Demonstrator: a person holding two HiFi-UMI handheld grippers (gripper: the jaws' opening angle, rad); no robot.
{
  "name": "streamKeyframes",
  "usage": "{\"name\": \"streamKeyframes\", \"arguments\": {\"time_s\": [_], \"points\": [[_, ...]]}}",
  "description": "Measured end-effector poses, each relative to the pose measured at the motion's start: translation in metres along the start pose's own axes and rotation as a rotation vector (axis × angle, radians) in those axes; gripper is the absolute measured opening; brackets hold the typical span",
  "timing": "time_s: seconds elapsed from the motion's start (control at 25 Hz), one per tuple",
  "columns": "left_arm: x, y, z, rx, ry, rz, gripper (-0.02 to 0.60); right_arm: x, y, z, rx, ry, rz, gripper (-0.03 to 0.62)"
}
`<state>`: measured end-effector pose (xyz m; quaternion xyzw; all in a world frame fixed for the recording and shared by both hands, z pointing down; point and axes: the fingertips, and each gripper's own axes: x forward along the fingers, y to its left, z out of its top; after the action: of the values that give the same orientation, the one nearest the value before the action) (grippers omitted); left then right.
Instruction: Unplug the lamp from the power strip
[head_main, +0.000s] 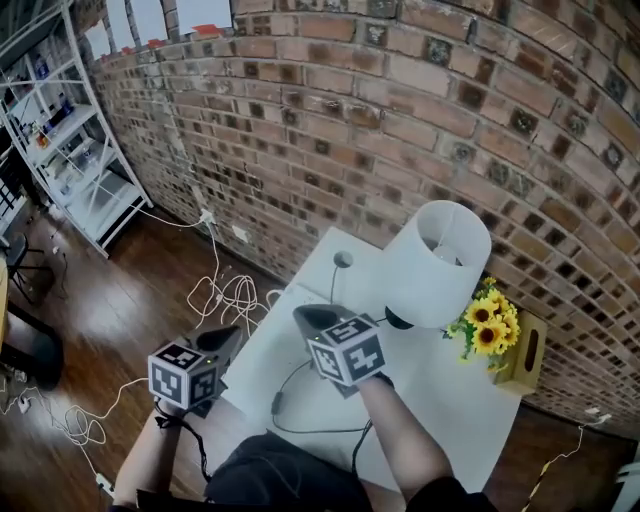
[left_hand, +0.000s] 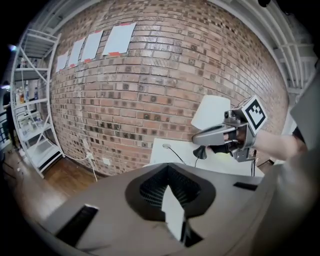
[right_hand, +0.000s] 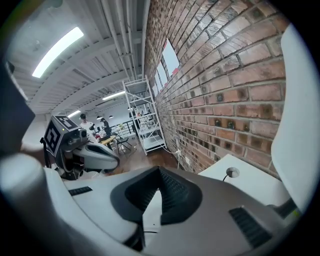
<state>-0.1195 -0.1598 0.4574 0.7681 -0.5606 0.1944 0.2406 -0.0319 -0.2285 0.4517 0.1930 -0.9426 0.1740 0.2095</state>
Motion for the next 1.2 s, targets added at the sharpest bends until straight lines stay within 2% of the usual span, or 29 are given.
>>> {"name": "streamKeyframes", "arguments": {"time_s": [0.16, 0.36, 0.56, 0.76, 0.96, 1.2], "points": [[-0.012, 0.007, 0.005, 0.03, -0.021, 0.023, 0.015, -0.001, 0.008, -0.009, -0.027, 0.03, -0.005, -0.003], [-0.027, 0.013, 0.013, 0.063, -0.064, 0.027, 0.015, -0.002, 0.029, -0.004, 0.009, 0.003, 0.052, -0.003], [-0.049, 0.017, 0.013, 0.071, -0.109, 0.006, 0.015, 0.0, 0.049, -0.005, 0.021, 0.001, 0.028, -0.003], [-0.08, 0.048, 0.006, 0.11, -0.123, 0.034, 0.015, 0.012, 0.078, 0.003, 0.028, 0.003, 0.027, -0.003], [-0.122, 0.073, -0.013, 0.068, -0.153, 0.023, 0.015, 0.023, 0.116, 0.019, -0.004, -0.067, -0.066, -0.003], [-0.161, 0.094, -0.013, -0.019, -0.268, 0.005, 0.015, 0.029, 0.181, 0.029, -0.032, -0.137, -0.011, -0.003]]}}
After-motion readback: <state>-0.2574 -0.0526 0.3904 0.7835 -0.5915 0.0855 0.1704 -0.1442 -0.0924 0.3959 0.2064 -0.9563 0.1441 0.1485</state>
